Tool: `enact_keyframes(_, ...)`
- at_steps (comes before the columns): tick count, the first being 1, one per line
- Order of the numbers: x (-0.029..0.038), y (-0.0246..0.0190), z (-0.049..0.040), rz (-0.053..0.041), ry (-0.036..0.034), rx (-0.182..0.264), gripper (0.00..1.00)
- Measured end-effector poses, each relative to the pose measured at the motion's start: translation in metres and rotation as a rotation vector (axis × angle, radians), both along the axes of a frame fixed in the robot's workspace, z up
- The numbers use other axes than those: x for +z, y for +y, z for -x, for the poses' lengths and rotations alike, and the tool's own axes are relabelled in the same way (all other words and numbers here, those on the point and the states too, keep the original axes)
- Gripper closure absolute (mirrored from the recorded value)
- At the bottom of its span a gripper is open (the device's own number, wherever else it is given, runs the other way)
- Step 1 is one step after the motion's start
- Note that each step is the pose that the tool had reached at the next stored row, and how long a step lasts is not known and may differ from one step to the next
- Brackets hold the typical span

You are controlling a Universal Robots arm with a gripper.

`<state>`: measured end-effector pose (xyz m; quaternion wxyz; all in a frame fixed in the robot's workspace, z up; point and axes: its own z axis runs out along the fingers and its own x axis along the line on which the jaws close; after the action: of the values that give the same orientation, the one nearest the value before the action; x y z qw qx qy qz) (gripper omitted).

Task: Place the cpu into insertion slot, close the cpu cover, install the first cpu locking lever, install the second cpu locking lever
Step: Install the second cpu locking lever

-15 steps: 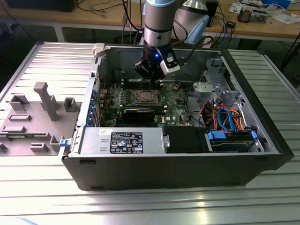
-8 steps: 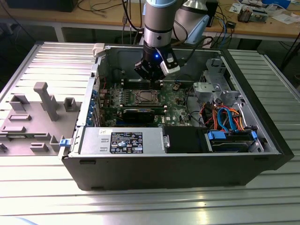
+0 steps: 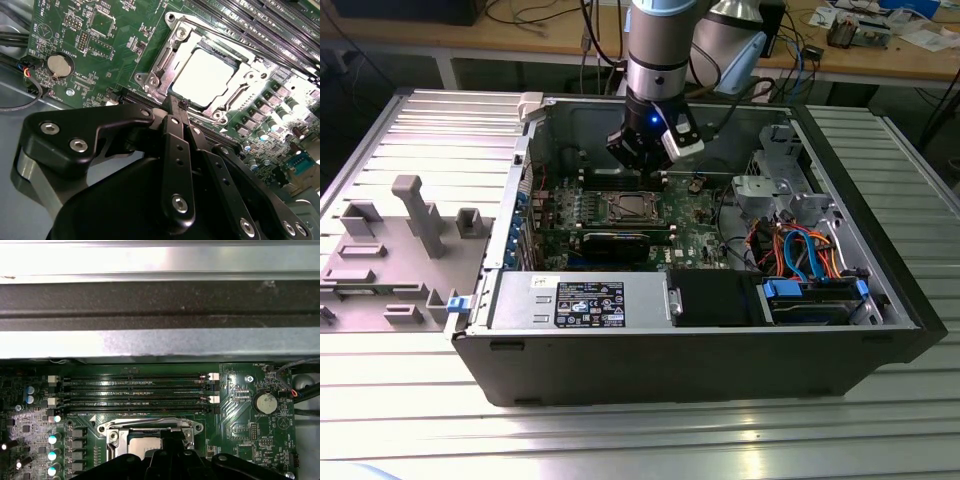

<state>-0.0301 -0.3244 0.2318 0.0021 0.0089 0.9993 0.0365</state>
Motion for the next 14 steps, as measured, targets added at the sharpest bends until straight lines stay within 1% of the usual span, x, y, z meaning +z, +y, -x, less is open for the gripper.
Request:
enact_keyframes(3, 0.0018, 0.0001, 0.0000, -0.0003, -0.0001, 0.000, 0.89)
enact_keyframes(7, 0.0065, 0.0001, -0.0001, -0.0002, -0.0001, 0.000, 0.89)
enact_keyframes(14, 0.0069, 0.0001, -0.0001, -0.0003, 0.0000, 0.000, 0.89)
